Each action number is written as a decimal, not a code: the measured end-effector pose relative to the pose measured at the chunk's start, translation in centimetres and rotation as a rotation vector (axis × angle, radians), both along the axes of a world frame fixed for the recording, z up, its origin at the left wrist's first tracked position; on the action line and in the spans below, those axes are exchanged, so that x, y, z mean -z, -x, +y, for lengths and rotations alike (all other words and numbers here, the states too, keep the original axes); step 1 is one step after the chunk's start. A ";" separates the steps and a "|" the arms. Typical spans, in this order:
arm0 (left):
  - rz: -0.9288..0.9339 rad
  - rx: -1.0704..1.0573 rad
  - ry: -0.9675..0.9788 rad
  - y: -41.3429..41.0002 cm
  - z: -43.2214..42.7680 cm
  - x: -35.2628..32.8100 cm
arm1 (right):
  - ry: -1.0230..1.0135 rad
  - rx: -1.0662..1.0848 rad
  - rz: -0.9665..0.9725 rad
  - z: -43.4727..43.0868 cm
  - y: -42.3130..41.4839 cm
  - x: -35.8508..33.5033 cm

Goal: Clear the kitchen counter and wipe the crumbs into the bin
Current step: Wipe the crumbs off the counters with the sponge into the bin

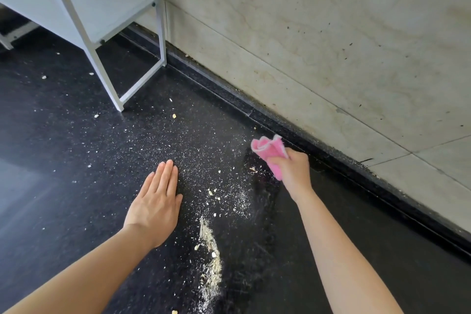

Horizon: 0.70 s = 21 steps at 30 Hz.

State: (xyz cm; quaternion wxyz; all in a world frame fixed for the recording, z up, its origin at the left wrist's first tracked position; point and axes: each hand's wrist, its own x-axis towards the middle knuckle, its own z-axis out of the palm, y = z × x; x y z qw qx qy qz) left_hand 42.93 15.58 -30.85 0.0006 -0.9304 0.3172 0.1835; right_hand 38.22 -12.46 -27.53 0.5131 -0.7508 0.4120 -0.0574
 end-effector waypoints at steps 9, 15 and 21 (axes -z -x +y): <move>-0.003 -0.011 -0.011 0.0 0.0 -0.1 | 0.563 0.293 0.380 -3.4 5.8 2.5; 0.020 -0.018 0.000 0.0 0.0 -0.6 | 0.380 -0.327 0.038 6.4 4.7 2.8; 0.027 -0.008 0.016 0.0 0.1 -0.8 | 0.258 0.146 -0.033 1.5 4.2 -0.2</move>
